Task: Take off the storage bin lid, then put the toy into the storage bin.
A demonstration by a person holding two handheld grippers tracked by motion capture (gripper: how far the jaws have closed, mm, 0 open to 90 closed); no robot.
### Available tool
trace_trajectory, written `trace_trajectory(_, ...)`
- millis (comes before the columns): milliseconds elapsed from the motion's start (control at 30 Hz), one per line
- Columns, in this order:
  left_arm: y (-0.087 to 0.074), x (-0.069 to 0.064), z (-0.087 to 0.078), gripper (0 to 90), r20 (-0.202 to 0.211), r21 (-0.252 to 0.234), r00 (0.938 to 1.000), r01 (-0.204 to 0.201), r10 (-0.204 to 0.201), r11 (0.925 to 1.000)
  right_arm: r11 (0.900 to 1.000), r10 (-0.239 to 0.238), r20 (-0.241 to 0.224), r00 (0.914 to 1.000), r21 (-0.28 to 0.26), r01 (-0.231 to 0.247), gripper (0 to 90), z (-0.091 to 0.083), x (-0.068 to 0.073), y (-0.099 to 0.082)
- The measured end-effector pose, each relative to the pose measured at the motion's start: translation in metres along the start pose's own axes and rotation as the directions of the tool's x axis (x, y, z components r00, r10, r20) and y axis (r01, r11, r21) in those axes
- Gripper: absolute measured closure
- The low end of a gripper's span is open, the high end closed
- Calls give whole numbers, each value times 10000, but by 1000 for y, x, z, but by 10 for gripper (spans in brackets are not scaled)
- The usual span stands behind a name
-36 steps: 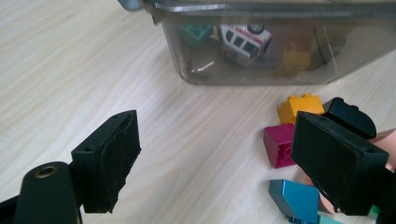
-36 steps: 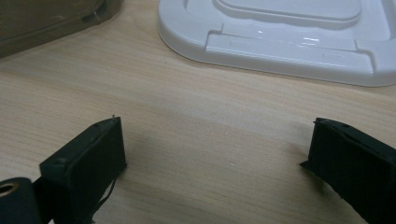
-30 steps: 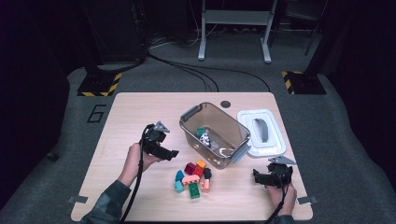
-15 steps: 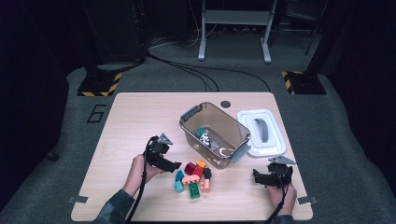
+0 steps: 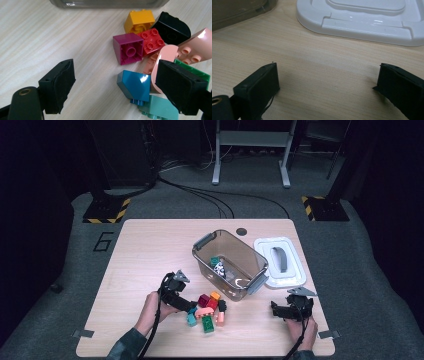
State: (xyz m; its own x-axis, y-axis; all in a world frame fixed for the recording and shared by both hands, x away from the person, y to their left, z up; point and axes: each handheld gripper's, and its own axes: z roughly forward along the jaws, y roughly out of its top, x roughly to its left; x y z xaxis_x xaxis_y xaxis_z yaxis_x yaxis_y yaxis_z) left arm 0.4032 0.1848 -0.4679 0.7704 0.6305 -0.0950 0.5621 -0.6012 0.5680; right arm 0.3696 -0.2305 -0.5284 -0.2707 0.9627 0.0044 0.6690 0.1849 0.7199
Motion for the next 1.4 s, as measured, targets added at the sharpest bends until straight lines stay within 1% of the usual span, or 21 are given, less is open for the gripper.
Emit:
trace_trajectory(33,-1,-1,1,158,27,53,10000,26,-26,10000,10000,3,2,10000,2,-3,30,0,0,0)
trace_trajectory(133,-3,-2,5,159,126,307,9998,-125,121,9995,10000,6,11,10000,19,-6,29,0,0,0)
trace_trajectory(200,-4,-3,7,160,98,301,9999,-95,92,9995,10000,1,11,10000,17,-1,29,0,0,0)
trace_trajectory(233,-5,-4,10,162,-25,437,9999,-161,162,9989,10000,1,18,10000,11,-1,30,0,0,0)
trace_trajectory(333,-5,-3,12,170,-110,541,9998,-139,145,9984,10000,-1,11,10000,12,1,30,0,0,0)
trace_trajectory(367,-4,-3,12,169,-157,551,9997,-177,186,9983,10000,73,11,10000,-12,-73,30,0,1,0)
trace_trajectory(400,-4,-3,12,169,-154,535,9997,-157,166,9984,10000,9,20,10000,7,-9,31,0,0,0)
trace_trajectory(467,-3,-4,11,170,-296,484,9995,-114,128,9988,10000,29,21,10000,-6,-29,31,0,0,0)
trace_trajectory(533,-2,-3,10,180,-276,540,9994,-213,228,9983,10000,4,16,10000,-3,-4,31,0,0,0)
trace_trajectory(600,-2,-4,11,190,-347,535,9992,-179,198,9984,10000,20,14,10000,3,-20,31,0,0,0)
trace_trajectory(733,-3,-4,11,221,-63,391,9997,-238,240,9990,10000,21,18,10000,4,-21,31,0,0,0)
trace_trajectory(767,-4,-4,11,225,-9,440,9995,-299,300,9986,9999,104,23,9999,-22,-104,31,0,1,0)
trace_trajectory(800,-4,-5,12,237,37,450,9994,-353,351,9984,10000,-17,8,10000,14,17,31,0,0,0)
trace_trajectory(833,-5,-5,13,241,113,480,9994,-332,327,9983,10000,-3,7,10000,11,3,31,0,0,0)
trace_trajectory(867,-5,-5,13,243,113,480,9994,-332,327,9983,10000,-8,8,10000,9,8,31,0,0,0)
trace_trajectory(900,-6,-5,16,250,12,604,9992,-393,393,9974,10000,4,12,10000,5,-4,31,0,0,0)
trace_trajectory(1000,-9,-1,18,299,-83,650,9991,-417,423,9970,10000,-3,12,10000,1,3,31,0,0,0)
trace_trajectory(1133,-11,6,16,387,58,479,9998,-172,170,9987,10000,-6,8,10000,-3,6,31,0,0,0)
trace_trajectory(1200,-11,7,16,433,121,426,9997,-201,196,9989,10000,-5,6,10000,-2,5,32,0,0,0)
trace_trajectory(1267,-10,6,17,444,61,360,9997,-240,238,9991,10000,0,7,10000,-4,0,33,0,0,0)
trace_trajectory(1400,-7,4,17,515,0,435,9992,-390,390,9983,10000,7,8,10000,-7,-7,33,0,0,0)
